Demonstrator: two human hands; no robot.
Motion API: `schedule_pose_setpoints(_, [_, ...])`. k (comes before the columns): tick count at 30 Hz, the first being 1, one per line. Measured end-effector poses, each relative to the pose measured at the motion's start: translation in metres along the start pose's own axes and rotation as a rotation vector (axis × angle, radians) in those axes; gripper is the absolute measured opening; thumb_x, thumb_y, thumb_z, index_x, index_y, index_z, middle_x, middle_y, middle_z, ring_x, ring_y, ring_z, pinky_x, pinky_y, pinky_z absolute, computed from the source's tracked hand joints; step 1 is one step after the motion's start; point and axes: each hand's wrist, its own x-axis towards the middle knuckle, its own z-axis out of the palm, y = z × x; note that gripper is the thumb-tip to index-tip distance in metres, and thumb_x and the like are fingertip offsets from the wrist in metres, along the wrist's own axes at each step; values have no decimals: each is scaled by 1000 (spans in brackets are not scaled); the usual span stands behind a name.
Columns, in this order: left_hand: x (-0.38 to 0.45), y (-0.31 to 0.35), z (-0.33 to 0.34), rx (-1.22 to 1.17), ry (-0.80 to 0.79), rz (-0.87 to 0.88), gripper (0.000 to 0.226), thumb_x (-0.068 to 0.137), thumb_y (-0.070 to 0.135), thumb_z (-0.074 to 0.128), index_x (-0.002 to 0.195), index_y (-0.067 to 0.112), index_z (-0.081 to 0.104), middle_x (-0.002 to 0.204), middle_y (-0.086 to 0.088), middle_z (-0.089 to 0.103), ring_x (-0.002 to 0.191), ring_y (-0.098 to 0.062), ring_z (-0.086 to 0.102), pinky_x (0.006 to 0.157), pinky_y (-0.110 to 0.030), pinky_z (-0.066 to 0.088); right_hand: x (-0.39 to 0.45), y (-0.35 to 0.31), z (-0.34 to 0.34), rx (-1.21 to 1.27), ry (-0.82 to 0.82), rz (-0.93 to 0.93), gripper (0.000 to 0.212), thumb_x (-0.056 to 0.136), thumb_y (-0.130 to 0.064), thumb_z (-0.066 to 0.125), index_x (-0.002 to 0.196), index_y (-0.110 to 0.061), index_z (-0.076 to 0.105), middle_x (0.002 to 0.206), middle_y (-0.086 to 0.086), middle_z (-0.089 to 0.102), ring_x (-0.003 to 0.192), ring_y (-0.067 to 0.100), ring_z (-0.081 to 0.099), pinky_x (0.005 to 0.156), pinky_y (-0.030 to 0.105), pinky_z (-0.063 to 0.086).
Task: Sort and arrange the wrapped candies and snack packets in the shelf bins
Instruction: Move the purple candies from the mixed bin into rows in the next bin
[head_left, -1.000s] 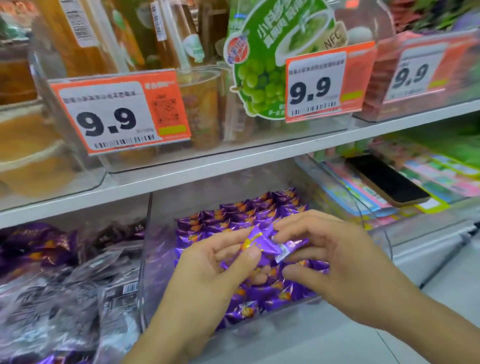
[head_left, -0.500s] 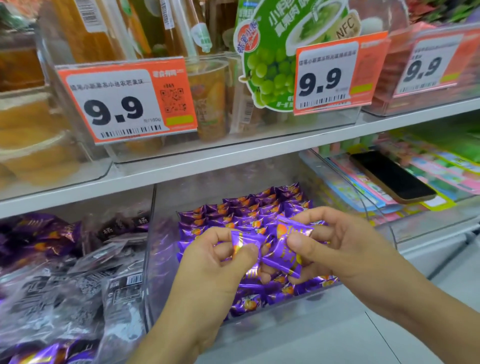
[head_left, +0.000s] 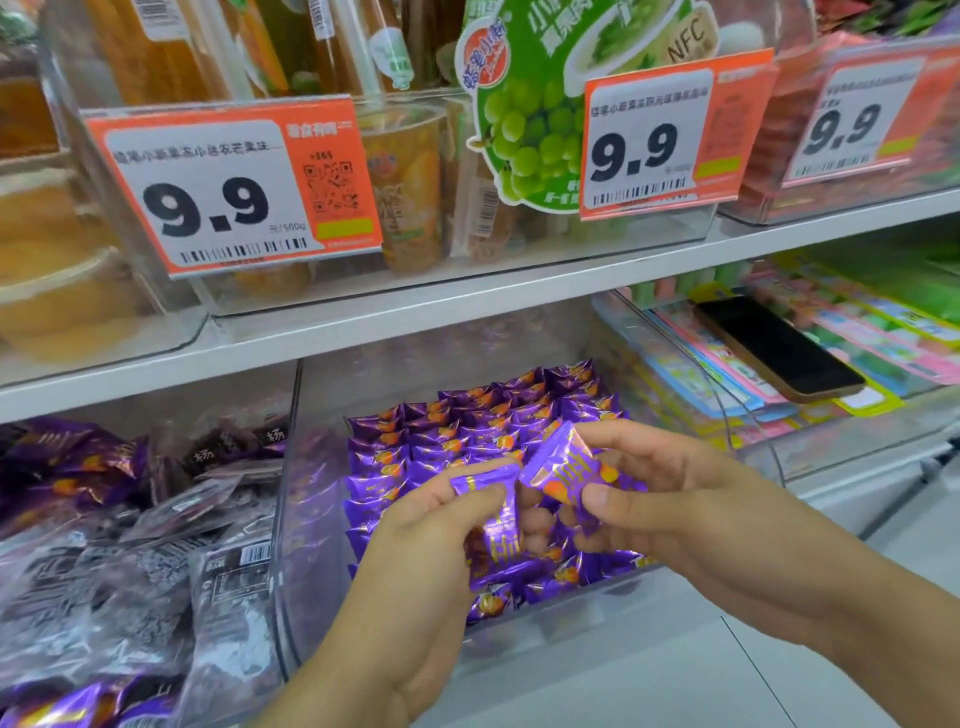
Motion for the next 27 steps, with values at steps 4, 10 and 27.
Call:
schedule_pose_setpoints(4, [10, 0, 3, -35, 43, -51, 44, 94, 15, 45, 67, 9, 79, 75, -19, 73, 56, -28, 68, 55, -31, 55, -3, -10, -5, -161, -54, -24, 46, 69, -9, 88, 108, -28, 74, 97, 13, 70, 75, 25, 63, 64, 26, 53])
schedule_pose_setpoints(10, [13, -4, 5, -64, -47, -85, 40, 87, 26, 54, 59, 10, 78, 72, -13, 75, 59, -20, 72, 48, -23, 53, -2, -11, -7, -201, -93, -21, 31, 62, -5, 86, 88, -17, 75, 82, 8, 72, 68, 16, 64, 63, 18, 52])
schedule_pose_setpoints(27, [-3, -10, 6, 30, -119, 196, 26, 94, 15, 54, 109, 4, 72, 99, -13, 75, 84, -21, 73, 69, -25, 57, 4, 8, 11, -331, 73, -269, 66, 52, -36, 89, 111, -21, 64, 100, -7, 71, 82, 17, 70, 71, 34, 60])
